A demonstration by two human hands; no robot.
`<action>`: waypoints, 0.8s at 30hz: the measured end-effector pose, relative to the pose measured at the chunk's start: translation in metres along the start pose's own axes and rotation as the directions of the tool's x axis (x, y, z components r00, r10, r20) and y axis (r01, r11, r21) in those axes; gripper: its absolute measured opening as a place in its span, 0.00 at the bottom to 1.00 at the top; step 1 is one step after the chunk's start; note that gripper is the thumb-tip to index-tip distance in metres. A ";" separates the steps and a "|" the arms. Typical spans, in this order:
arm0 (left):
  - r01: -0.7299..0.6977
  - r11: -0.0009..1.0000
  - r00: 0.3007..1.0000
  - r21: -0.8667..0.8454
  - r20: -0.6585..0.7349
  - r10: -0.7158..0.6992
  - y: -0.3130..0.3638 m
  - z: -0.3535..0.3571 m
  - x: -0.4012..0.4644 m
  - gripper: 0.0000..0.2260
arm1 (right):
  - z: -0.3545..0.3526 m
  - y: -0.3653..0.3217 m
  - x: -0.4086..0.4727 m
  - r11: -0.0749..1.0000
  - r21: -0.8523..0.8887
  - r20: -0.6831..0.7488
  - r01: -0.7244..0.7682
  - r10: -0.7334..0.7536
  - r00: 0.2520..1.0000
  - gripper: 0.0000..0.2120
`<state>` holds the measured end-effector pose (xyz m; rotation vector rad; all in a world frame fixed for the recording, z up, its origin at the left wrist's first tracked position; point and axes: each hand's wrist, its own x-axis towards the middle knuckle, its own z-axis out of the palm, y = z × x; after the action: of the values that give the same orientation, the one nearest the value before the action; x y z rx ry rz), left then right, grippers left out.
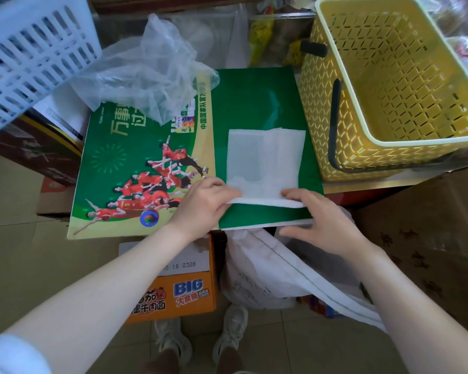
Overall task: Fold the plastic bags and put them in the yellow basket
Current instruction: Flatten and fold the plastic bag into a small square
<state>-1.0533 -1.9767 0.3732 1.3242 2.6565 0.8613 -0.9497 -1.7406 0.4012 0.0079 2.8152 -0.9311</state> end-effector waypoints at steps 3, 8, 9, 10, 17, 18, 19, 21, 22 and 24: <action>0.023 0.996 1.000 -0.092 -0.003 -0.024 0.007 -0.002 -0.012 0.14 | 0.001 -0.006 0.000 0.999 0.039 0.019 -0.022 0.021 1.000 0.28; 0.200 0.927 0.974 -0.317 -0.039 -0.224 0.017 -0.008 -0.041 0.10 | 0.009 -0.011 0.000 0.980 0.191 0.085 -0.050 0.034 0.996 0.07; 0.239 0.908 0.959 -0.344 -0.063 -0.276 0.017 -0.008 -0.045 0.12 | 0.010 -0.014 0.000 0.982 0.184 0.062 -0.034 0.023 0.998 0.03; 0.281 0.884 0.942 -0.374 -0.069 -0.328 0.019 -0.008 -0.047 0.12 | 0.011 -0.017 0.002 0.984 0.178 0.038 -0.033 0.026 0.999 0.06; 0.459 0.776 0.823 -0.432 -0.121 -0.554 0.024 0.000 -0.033 0.05 | 0.015 -0.028 0.034 0.932 0.255 -0.011 -0.258 0.270 0.963 0.14; 0.479 0.772 0.802 -0.419 -0.148 -0.578 0.024 0.001 -0.029 0.05 | 0.016 -0.030 0.039 0.935 0.222 -0.022 -0.276 0.288 0.957 0.13; 0.503 0.768 0.783 -0.397 -0.166 -0.599 0.024 0.003 -0.025 0.06 | 0.017 -0.032 0.045 0.933 0.198 -0.033 -0.301 0.314 0.949 0.12; 0.546 0.773 0.761 -0.323 -0.193 -0.619 0.023 0.005 -0.017 0.09 | 0.017 -0.034 0.057 0.909 0.215 -0.059 -0.358 0.378 0.924 0.11; 0.561 0.779 0.757 -0.279 -0.207 -0.619 0.022 0.005 -0.013 0.09 | 0.017 -0.033 0.063 0.897 0.214 -0.070 -0.386 0.409 0.910 0.11; 0.589 0.785 0.751 -0.191 -0.229 -0.619 0.020 0.003 -0.007 0.09 | 0.018 -0.034 0.072 0.892 0.136 -0.095 -0.430 0.444 0.891 0.10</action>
<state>-1.0335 -1.9705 0.3795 0.2533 2.8929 1.1143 -1.0195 -1.7819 0.3951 0.7103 2.6809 -0.9962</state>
